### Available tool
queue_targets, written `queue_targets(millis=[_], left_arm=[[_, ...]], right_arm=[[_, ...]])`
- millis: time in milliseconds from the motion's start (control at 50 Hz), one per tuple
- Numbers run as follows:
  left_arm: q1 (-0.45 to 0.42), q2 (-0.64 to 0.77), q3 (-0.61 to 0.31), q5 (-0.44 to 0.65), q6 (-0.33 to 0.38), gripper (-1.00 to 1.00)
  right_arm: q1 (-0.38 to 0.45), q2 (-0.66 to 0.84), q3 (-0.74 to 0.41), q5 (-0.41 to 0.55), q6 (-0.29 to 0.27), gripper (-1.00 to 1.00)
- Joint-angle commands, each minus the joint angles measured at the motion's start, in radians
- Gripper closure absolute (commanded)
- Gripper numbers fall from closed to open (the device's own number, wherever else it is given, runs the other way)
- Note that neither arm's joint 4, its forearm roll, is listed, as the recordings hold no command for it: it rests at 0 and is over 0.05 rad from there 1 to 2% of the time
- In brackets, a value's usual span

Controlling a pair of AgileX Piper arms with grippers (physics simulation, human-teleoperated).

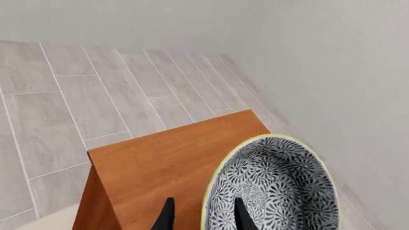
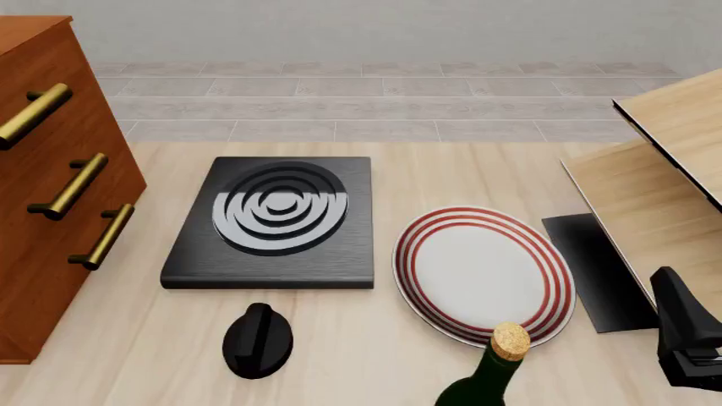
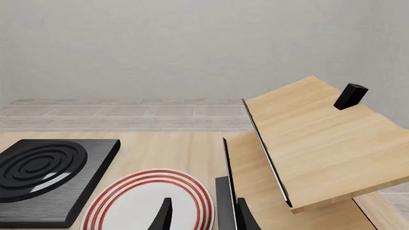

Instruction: Put the bowl on the top of the cabinet.

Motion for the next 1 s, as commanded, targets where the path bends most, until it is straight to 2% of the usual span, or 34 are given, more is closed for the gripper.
queue_targets(millis=[20, 360, 480, 500, 540, 560, 800, 1000], left_arm=[[0.041, 0.008, -0.014, -0.011, 0.036, -1.0], [0.042, -0.023, 0.005, -0.03, 0.054, -1.0], [0.025, -0.107, 0.04, -0.068, 0.042, -1.0], [0.014, -0.105, 0.048, -0.066, 0.018, -1.0], [0.028, -0.139, 0.058, -0.097, 0.034, -1.0], [0.012, -0.129, 0.051, -0.072, 0.02, -1.0], [-0.039, -0.291, 0.082, -0.084, 0.008, -1.0], [-0.045, -0.346, 0.069, -0.061, 0.002, -1.0]], right_arm=[[0.0, 0.0, 0.0, 0.0, 0.0, -1.0], [0.0, 0.0, 0.0, 0.0, 0.0, -1.0], [0.0, 0.0, 0.0, 0.0, 0.0, -1.0], [0.0, 0.0, 0.0, 0.0, 0.0, -1.0], [0.0, 0.0, 0.0, 0.0, 0.0, -1.0], [0.0, 0.0, 0.0, 0.0, 0.0, -1.0], [0.0, 0.0, 0.0, 0.0, 0.0, -1.0], [0.0, 0.0, 0.0, 0.0, 0.0, -1.0]])
